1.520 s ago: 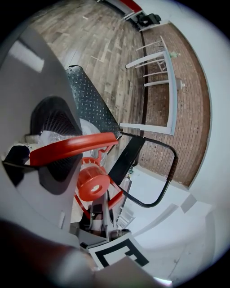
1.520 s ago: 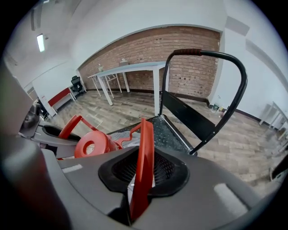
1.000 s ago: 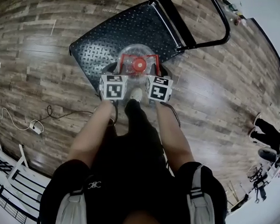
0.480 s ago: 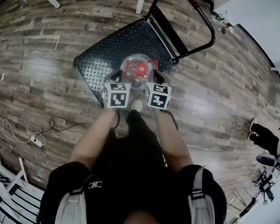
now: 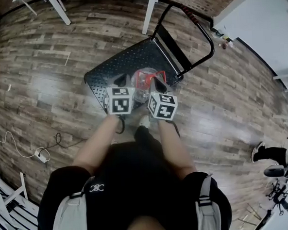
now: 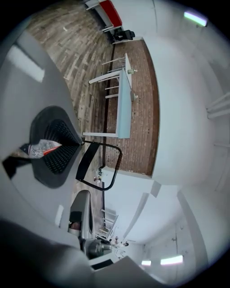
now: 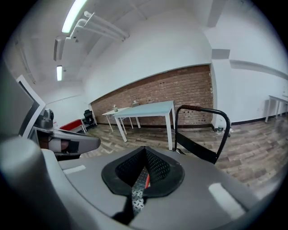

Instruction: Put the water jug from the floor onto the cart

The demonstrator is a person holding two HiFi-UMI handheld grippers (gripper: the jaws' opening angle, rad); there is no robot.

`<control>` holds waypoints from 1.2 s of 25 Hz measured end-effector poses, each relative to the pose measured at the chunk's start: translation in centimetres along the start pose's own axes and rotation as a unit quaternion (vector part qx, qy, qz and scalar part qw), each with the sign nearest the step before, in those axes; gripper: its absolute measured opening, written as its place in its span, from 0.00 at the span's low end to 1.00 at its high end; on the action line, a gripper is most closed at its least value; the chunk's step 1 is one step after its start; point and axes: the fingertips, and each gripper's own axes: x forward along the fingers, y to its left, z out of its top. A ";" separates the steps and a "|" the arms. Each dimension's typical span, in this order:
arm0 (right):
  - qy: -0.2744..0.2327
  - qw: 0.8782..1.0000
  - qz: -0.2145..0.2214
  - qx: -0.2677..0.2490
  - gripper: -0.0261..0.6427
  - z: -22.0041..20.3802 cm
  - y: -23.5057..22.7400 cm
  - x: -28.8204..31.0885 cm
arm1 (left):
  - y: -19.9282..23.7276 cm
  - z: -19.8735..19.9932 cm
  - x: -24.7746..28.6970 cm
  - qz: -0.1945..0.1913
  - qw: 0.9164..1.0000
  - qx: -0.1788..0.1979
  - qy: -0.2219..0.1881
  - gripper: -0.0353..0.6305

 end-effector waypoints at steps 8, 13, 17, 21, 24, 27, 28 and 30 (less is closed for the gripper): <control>-0.036 0.999 -0.005 0.018 0.06 4.7 0.5 -0.7 | 0.9 3.3 -2.1 0.000 0.999 0.023 -0.034 0.05; -0.085 0.996 -0.009 0.017 0.06 8.5 0.9 -1.9 | 2.6 5.5 -3.4 0.014 0.998 0.032 -0.058 0.06; -0.139 0.990 -0.002 0.006 0.06 10.8 2.2 -3.5 | 2.8 6.8 -4.0 0.008 0.997 0.031 -0.071 0.05; -0.156 0.988 0.011 -0.002 0.06 11.2 2.8 -4.2 | 2.6 8.2 -4.6 0.003 0.996 0.037 -0.086 0.05; -0.154 0.988 0.009 -0.001 0.06 10.9 2.2 -4.5 | 1.9 8.3 -4.6 -0.003 0.995 0.041 -0.087 0.05; -0.153 0.988 0.006 0.000 0.06 10.8 1.7 -5.0 | 1.5 8.3 -4.7 -0.009 0.996 0.042 -0.083 0.05; -0.152 0.988 0.005 0.001 0.06 10.7 1.6 -5.1 | 1.5 8.4 -4.7 -0.011 0.996 0.042 -0.084 0.06; -0.148 0.989 0.004 0.005 0.06 10.5 1.4 -5.0 | 1.4 8.8 -4.7 -0.014 0.995 0.046 -0.087 0.06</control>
